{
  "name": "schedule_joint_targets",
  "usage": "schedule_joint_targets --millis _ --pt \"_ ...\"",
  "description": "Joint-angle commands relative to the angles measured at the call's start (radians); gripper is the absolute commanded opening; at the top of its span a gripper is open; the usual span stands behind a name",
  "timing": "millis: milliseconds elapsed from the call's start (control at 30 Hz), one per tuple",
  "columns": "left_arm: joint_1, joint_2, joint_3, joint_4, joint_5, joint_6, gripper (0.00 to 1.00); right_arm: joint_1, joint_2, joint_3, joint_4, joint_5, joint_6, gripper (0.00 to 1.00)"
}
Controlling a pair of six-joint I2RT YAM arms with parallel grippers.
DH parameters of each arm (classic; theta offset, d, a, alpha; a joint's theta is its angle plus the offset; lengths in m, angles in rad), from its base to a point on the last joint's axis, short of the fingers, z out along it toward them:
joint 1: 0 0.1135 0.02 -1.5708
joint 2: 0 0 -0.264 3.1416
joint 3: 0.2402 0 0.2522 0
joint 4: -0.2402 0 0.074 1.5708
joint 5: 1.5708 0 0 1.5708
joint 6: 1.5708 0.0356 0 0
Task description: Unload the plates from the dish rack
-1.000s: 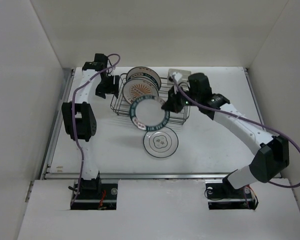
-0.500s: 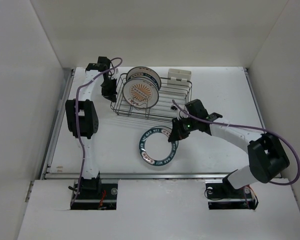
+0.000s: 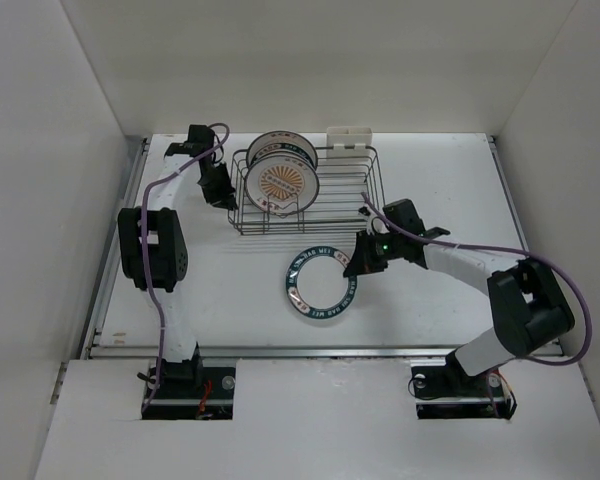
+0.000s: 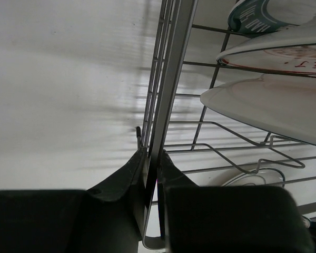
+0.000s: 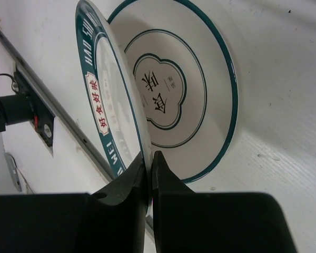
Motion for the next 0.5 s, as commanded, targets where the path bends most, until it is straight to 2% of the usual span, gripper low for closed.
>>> schedule_joint_targets --millis 0,67,100,167,233,300,467 --pt "0.012 -0.020 -0.013 -0.003 0.030 -0.171 0.00 -0.008 0.005 0.008 0.075 0.003 0.037 0.00" --pt "0.012 -0.008 0.011 -0.016 0.030 -0.139 0.00 -0.008 0.031 0.008 0.066 0.003 0.037 0.00" --pt "0.012 0.002 0.020 -0.017 0.030 -0.126 0.00 -0.008 0.040 0.008 0.055 0.028 0.037 0.07" --pt "0.012 0.002 0.039 -0.041 0.030 -0.106 0.00 -0.008 0.059 0.008 0.011 0.056 0.003 0.12" --pt "0.012 0.002 0.053 -0.041 0.017 -0.095 0.00 -0.008 0.074 0.008 -0.011 0.065 -0.009 0.25" --pt "0.012 0.002 0.062 -0.050 0.017 -0.085 0.00 -0.008 0.085 0.017 -0.048 0.081 -0.018 0.45" --pt "0.012 0.002 0.071 -0.050 0.008 -0.065 0.00 -0.008 0.062 0.066 -0.120 0.179 -0.037 0.64"
